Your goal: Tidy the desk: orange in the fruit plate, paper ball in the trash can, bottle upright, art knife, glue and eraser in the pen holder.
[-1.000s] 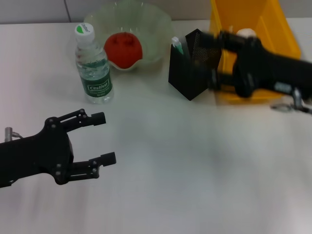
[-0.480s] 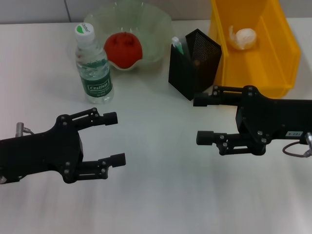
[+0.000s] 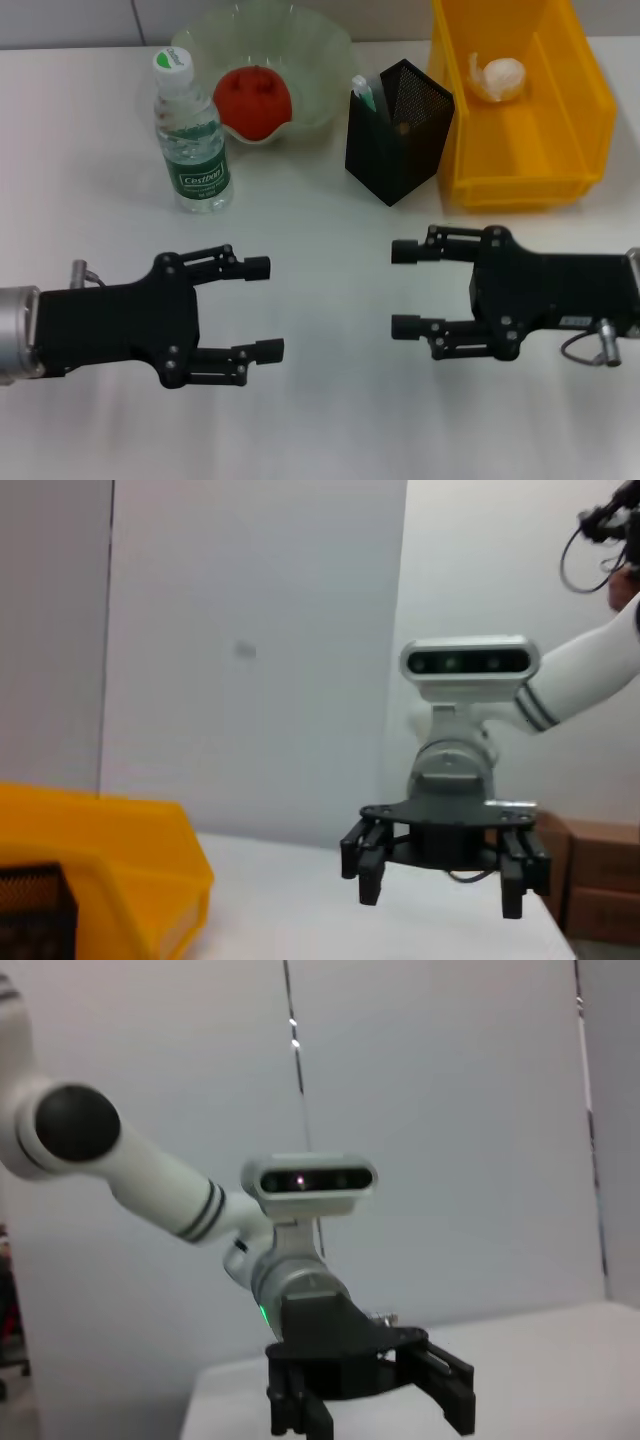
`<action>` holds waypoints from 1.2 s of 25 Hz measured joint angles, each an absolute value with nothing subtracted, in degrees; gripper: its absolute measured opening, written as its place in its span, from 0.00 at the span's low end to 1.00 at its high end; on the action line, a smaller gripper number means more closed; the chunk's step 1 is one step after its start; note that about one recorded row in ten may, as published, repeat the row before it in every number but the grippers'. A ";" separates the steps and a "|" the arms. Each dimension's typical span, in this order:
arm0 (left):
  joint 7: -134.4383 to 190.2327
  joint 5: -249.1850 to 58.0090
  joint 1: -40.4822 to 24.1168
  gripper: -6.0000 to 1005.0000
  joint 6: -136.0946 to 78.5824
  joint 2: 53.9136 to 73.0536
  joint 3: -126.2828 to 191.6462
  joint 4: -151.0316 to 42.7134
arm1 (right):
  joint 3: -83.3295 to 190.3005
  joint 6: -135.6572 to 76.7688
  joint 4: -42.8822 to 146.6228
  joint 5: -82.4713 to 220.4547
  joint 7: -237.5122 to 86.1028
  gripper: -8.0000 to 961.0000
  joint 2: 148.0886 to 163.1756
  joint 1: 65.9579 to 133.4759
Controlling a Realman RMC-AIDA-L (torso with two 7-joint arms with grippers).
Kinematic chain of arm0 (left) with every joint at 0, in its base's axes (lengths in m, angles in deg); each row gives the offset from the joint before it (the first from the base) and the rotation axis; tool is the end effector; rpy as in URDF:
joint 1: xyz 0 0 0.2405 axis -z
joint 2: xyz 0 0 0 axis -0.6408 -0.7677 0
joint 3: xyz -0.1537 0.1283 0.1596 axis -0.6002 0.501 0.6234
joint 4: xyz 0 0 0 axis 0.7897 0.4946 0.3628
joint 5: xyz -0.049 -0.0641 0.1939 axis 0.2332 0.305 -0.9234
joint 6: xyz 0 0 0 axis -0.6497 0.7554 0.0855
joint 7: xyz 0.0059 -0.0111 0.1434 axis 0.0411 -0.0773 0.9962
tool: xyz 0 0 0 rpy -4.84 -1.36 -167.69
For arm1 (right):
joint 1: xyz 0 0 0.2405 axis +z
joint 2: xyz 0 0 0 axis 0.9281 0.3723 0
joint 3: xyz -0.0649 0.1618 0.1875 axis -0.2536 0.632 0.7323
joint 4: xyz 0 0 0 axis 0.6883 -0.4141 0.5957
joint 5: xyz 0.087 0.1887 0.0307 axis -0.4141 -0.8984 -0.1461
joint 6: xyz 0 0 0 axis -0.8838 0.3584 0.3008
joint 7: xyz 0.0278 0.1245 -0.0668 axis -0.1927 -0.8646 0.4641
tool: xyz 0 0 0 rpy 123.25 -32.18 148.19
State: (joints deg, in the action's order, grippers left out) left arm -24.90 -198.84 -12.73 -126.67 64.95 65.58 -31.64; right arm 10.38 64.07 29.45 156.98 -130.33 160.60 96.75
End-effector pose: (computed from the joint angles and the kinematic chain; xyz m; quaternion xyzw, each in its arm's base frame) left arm -0.2726 0.2621 -0.0109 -0.9420 -0.0739 -0.3246 0.0432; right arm 0.2443 0.2780 -0.0252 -0.9371 0.0673 0.3413 0.0285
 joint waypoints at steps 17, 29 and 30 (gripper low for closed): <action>-24.19 -200.06 -12.19 0.82 -123.75 65.05 67.49 -32.55 | 10.30 58.28 33.38 160.37 -126.86 0.76 160.58 96.59; -25.14 -200.05 -11.98 0.82 -125.10 64.65 67.60 -32.30 | 10.60 58.62 33.19 160.37 -127.14 0.76 160.62 96.80; -25.14 -200.05 -11.98 0.82 -125.08 64.62 67.58 -32.33 | 10.63 58.63 33.17 160.36 -127.17 0.76 160.61 96.80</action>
State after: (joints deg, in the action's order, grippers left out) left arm -25.14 -200.05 -11.98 -125.08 64.62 67.58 -32.33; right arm 10.63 58.63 33.17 160.36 -127.17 160.61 96.80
